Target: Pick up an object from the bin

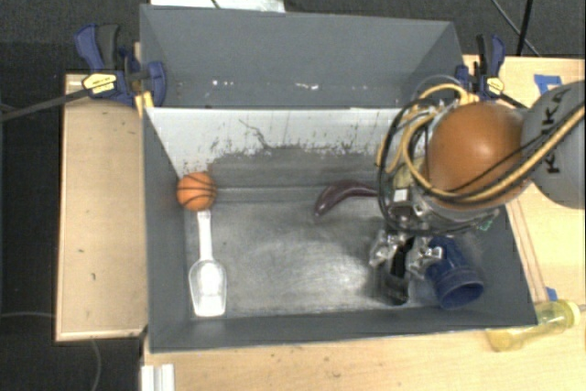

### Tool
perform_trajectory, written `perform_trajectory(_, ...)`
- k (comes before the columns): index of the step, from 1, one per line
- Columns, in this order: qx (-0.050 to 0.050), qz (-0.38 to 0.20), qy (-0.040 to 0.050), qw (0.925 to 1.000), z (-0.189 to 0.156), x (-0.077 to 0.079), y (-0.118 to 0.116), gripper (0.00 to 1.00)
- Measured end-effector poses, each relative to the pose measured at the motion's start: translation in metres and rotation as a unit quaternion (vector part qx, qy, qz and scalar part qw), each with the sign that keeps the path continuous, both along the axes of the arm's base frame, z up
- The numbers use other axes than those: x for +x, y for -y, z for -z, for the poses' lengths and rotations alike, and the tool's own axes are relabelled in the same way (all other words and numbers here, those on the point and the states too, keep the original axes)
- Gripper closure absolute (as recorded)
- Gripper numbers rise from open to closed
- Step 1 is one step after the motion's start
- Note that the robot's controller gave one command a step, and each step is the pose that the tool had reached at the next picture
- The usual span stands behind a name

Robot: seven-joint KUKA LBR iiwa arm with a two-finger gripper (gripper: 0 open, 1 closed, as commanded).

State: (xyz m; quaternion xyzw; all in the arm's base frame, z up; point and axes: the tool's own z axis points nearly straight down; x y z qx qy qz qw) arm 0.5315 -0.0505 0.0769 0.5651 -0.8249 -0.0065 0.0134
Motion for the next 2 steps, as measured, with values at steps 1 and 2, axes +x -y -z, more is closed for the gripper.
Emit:
perform_trajectory(1,0.001,0.0,0.0009,1.0,-0.003,-0.001,0.0,1.0)
perform_trajectory(2,0.004,0.001,0.0096,0.9999,-0.019,-0.002,0.0,1.0)
